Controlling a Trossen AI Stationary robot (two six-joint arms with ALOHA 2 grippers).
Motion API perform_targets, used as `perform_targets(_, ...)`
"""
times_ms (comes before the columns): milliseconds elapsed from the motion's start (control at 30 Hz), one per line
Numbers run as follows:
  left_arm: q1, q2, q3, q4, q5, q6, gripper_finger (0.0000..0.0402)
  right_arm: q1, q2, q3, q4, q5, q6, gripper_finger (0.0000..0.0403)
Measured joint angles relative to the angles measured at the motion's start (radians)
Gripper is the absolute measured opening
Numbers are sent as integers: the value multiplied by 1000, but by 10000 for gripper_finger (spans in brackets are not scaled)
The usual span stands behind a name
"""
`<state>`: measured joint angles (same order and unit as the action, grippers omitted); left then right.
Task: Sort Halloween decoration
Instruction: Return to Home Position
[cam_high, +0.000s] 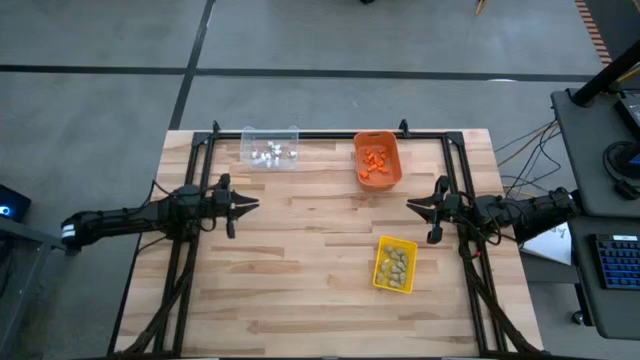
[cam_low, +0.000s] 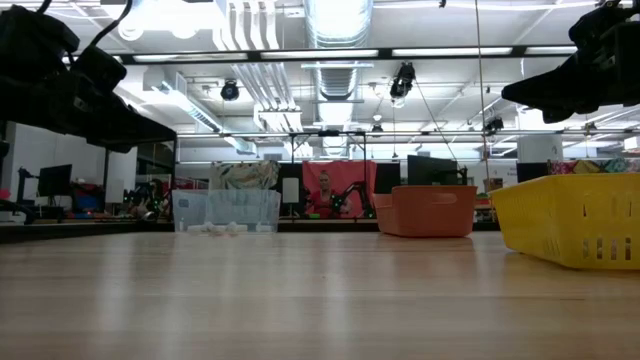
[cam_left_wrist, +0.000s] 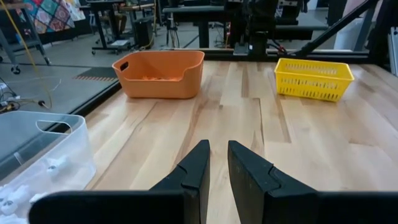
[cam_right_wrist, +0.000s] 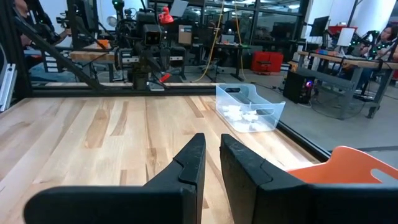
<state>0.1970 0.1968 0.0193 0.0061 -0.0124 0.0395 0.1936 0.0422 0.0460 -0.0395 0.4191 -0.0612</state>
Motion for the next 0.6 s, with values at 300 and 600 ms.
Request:
perform_targets(300, 0, 7, 0, 1, 0, 0, 40, 0, 0, 0, 0, 0, 1, 43)
perform_targets(600, 0, 8, 0, 1, 0, 0, 40, 0, 0, 0, 0, 0, 0, 43)
